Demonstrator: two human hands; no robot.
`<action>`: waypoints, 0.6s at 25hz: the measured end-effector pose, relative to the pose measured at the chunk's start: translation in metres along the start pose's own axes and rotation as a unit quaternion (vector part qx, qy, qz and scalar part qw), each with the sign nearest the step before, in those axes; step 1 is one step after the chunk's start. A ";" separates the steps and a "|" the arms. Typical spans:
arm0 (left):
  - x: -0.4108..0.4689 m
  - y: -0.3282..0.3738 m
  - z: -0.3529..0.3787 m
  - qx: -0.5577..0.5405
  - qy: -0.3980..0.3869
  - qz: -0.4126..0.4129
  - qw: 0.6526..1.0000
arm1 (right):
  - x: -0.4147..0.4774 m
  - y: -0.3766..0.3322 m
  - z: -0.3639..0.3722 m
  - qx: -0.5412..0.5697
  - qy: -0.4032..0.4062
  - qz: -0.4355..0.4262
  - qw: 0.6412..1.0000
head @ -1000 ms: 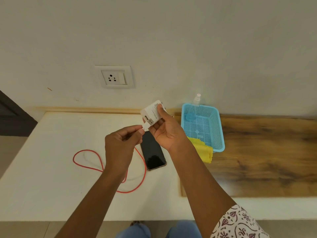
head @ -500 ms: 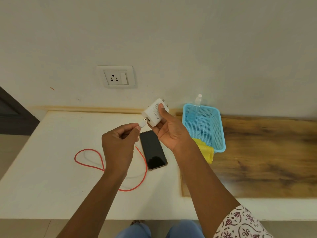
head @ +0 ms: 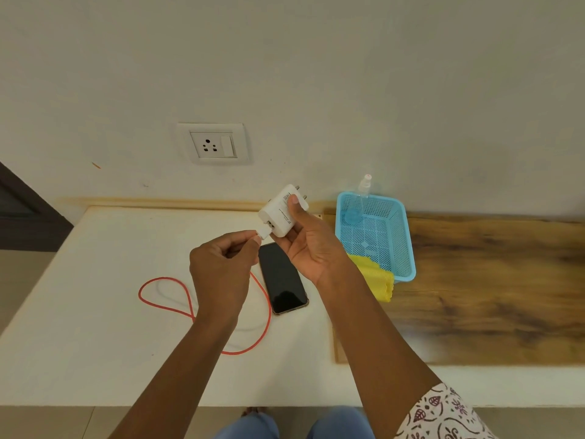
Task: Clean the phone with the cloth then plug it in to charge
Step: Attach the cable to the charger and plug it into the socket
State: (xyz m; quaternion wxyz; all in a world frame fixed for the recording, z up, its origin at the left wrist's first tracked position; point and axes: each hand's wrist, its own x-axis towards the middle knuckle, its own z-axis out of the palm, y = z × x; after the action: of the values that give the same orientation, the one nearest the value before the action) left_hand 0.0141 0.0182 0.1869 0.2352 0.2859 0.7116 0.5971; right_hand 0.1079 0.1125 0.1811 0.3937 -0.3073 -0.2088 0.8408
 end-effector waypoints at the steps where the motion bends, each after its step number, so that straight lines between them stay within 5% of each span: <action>1: 0.000 0.001 0.000 0.003 0.003 0.001 1.000 | 0.000 0.001 -0.001 -0.003 0.001 -0.001 1.000; 9: -0.005 -0.006 0.006 0.022 0.036 0.004 0.999 | 0.000 0.014 -0.004 -0.008 0.014 0.006 1.000; 15: 0.016 -0.003 0.001 -0.052 -0.064 -0.052 0.995 | 0.002 -0.011 0.009 -0.017 0.017 0.005 1.000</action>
State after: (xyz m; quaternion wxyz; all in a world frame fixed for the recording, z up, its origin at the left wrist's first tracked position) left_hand 0.0031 0.0297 0.1839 0.3257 0.2737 0.6770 0.6006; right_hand 0.1069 0.1198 0.1934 0.3876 -0.3295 -0.2152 0.8336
